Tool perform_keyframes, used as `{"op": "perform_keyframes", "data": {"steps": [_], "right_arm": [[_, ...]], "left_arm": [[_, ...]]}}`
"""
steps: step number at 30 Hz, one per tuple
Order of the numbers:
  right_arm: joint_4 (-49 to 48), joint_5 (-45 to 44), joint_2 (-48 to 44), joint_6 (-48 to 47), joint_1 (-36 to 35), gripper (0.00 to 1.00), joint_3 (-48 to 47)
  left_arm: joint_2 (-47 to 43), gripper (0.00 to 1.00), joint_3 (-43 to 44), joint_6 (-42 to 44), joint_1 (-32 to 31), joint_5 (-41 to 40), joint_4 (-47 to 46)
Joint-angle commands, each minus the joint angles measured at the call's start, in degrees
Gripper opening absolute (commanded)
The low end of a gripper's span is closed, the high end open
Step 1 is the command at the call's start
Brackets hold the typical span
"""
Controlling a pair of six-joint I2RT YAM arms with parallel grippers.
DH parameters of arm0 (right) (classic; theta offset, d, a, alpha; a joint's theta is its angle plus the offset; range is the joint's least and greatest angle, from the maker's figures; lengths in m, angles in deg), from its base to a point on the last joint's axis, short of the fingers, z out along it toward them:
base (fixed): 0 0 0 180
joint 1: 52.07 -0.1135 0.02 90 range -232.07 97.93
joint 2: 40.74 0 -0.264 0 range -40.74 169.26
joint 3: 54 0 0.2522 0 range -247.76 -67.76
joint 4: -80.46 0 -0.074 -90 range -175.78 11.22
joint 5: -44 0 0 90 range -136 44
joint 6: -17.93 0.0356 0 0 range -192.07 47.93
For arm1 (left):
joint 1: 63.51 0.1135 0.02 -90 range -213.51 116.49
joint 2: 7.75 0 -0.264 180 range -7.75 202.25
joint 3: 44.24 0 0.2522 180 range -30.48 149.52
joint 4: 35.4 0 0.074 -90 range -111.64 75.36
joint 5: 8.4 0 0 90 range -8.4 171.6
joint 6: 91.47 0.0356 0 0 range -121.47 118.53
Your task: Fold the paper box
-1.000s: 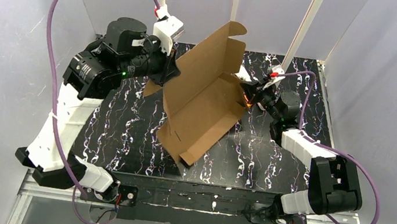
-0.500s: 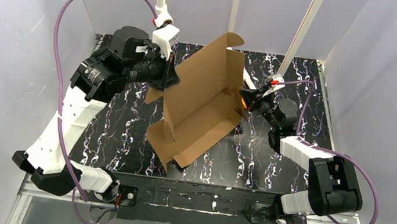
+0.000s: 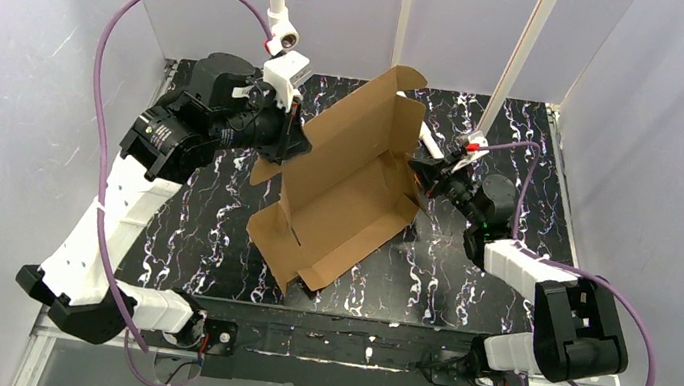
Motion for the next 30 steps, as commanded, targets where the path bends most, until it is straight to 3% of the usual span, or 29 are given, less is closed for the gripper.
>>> {"op": "perform_keyframes", "data": {"steps": [1, 11, 15, 20, 30], "right_arm": [[-0.30, 1.29, -1.88, 0.28, -0.10, 0.01, 0.41], [0.13, 4.18, -2.29, 5.23, -0.97, 0.01, -0.55], [4.54, 2.46, -2.67, 2.20, -2.11, 0.01, -2.01], [11.82, 2.69, -3.30, -1.90, -4.16, 0.13, -3.82], [15.48, 5.75, -3.63, -6.60, -5.36, 0.14, -4.42]], "left_arm": [[-0.15, 0.00, 1.48, -0.83, 0.41, 2.60, 4.24], [-0.66, 0.00, 2.25, -2.57, 0.41, 4.12, 4.74], [-0.73, 0.00, 2.40, -2.82, 0.41, 4.34, 4.80], [-1.02, 0.00, 2.24, -3.43, 0.41, 3.89, 5.07], [-0.88, 0.00, 2.59, -3.15, 0.37, 4.44, 5.31]]}}
